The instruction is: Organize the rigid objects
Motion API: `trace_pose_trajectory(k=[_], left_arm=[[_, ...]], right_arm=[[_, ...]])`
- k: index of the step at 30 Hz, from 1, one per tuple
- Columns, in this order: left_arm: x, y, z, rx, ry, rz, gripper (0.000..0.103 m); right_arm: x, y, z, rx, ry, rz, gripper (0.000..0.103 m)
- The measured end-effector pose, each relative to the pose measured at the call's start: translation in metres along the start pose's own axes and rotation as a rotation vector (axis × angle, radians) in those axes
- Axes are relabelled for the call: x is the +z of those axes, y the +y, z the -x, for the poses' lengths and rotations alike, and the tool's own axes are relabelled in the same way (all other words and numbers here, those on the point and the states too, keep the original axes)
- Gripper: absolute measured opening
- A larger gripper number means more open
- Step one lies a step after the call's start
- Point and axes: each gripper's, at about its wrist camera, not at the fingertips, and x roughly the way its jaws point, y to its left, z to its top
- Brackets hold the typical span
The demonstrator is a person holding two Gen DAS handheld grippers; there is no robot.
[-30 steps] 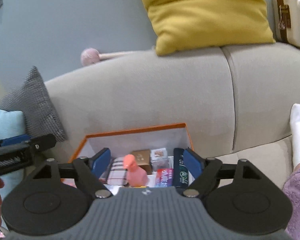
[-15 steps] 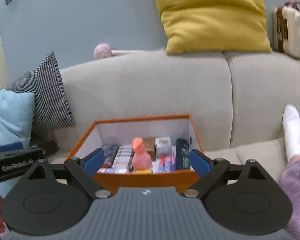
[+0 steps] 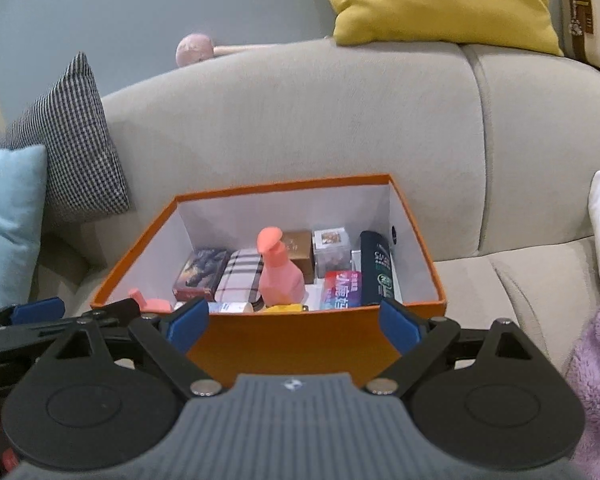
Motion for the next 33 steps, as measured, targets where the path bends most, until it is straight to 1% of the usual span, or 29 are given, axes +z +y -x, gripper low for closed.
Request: trace_pose_trajectory(k=[4, 14, 33], left_arm=[[-0.0014, 0.0021, -0.005, -0.006, 0.017, 0.003, 0.103], [-0.002, 0.0035, -0.0015, -0.011, 0.016, 0.009, 0.103], [-0.0033, -0.0014, -0.0003, -0.005, 0.019, 0.0, 0.103]], right_arm=[[0.0, 0.0037, -0.0029, 0.003, 0.004, 0.008, 0.092], [0.0013, 0.0086, 0.0011, 0.008, 0.001, 0.025, 0.092], [0.001, 0.006, 0.0029, 0.001, 0.005, 0.014, 0.092]])
